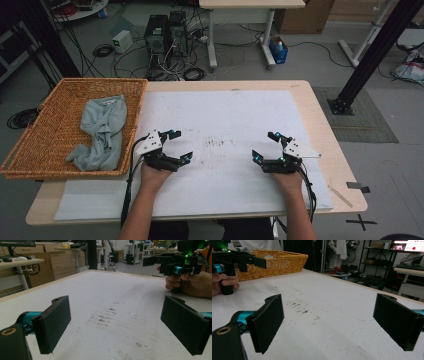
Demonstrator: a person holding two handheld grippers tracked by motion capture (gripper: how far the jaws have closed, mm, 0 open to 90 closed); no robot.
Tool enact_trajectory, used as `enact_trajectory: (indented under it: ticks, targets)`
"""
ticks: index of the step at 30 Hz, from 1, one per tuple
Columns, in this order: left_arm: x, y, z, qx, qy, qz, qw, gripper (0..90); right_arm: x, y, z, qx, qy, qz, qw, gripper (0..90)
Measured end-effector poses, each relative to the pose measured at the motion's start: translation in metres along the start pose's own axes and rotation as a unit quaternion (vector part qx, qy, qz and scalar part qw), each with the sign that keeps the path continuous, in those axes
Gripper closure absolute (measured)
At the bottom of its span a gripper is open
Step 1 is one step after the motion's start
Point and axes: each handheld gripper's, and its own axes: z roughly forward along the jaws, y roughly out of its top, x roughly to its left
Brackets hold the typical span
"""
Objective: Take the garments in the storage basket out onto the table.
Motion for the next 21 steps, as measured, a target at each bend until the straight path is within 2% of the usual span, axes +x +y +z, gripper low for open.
enact_trajectory:
  ticks: [7,12,15,17,18,21]
  targets:
    - [0.0002,-0.0001,-0.0001,0.000,0.001,-0.003,1.0000,9.3,-0.0002,0.0000,0.0000,-0.002,-0.002,0.002,1.0000,9.6]
    - [-0.0003,0.0003,0.0003,0.002,0.002,0.003,1.0000,9.3,-0.0005,0.0000,-0.0001,-0.001,0.000,0.003,1.0000,9.6]
    - [-0.0024,0.0011,0.0020,0.010,0.009,0.011,0.9998,9.3,0.0000,0.0001,0.0002,0.000,0.000,0.001,1.0000,9.6]
    - [-0.0040,0.0024,0.0048,0.022,0.032,0.011,0.9992,9.3,-0.0007,0.0001,0.0001,-0.001,-0.001,0.003,1.0000,9.6]
    - [-0.0040,0.0024,0.0048,0.022,0.032,0.011,0.9992,9.3,-0.0009,0.0002,-0.0001,-0.001,-0.002,0.003,1.0000,9.6]
    - [-0.0037,0.0052,0.0041,0.014,0.035,-0.005,0.9993,9.3,-0.0008,0.0002,0.0000,0.000,-0.002,0.003,1.0000,9.6]
